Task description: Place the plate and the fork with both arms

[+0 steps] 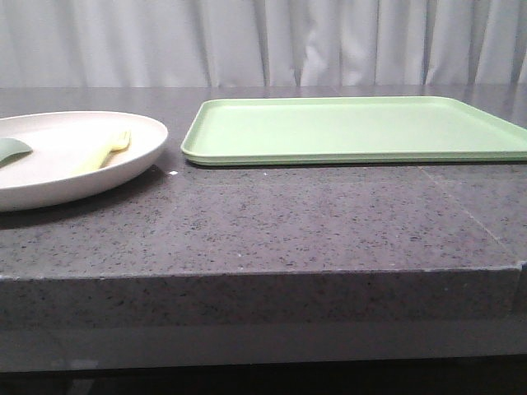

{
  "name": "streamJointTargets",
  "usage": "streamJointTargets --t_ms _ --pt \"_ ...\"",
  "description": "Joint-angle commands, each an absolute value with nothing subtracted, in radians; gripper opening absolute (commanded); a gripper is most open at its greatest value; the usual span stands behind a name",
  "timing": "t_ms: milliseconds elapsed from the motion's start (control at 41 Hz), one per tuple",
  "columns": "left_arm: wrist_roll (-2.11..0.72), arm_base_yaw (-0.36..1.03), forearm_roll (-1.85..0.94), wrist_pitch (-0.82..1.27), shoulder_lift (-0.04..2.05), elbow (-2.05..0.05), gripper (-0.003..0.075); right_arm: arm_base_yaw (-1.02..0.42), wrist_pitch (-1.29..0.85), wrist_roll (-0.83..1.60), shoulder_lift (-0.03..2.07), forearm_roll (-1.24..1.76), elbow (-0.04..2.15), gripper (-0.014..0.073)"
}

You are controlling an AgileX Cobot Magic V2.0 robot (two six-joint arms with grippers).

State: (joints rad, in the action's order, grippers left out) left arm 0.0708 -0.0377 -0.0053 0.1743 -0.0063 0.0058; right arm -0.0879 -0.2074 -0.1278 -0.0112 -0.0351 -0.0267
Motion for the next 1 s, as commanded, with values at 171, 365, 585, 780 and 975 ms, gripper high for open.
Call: streamJointTargets --t_ms 171,365,585,780,975 --pt "0.073 -0.038 -0.011 0.085 -0.026 0.009 -0.0018 -0.083 -0.132 -0.121 -0.029 -0.035 -0.023 -0.0062" --pt "0.073 -0.038 0.014 0.063 -0.026 0.009 -0.0018 -0.083 -0.127 -0.121 -0.029 -0.035 -0.023 -0.0062" --pt "0.073 -0.038 0.014 0.000 -0.026 0.009 -0.0018 -0.083 -0.100 -0.121 -0.029 -0.035 -0.023 -0.0062" --pt "0.073 -0.038 0.014 -0.192 -0.026 0.009 -0.0018 -0.083 -0.035 -0.121 -0.029 -0.035 -0.023 -0.0062" --pt "0.073 -0.038 0.014 -0.396 -0.026 0.005 -0.0018 -0.083 0.147 -0.122 -0.029 -0.035 -0.019 -0.0062"
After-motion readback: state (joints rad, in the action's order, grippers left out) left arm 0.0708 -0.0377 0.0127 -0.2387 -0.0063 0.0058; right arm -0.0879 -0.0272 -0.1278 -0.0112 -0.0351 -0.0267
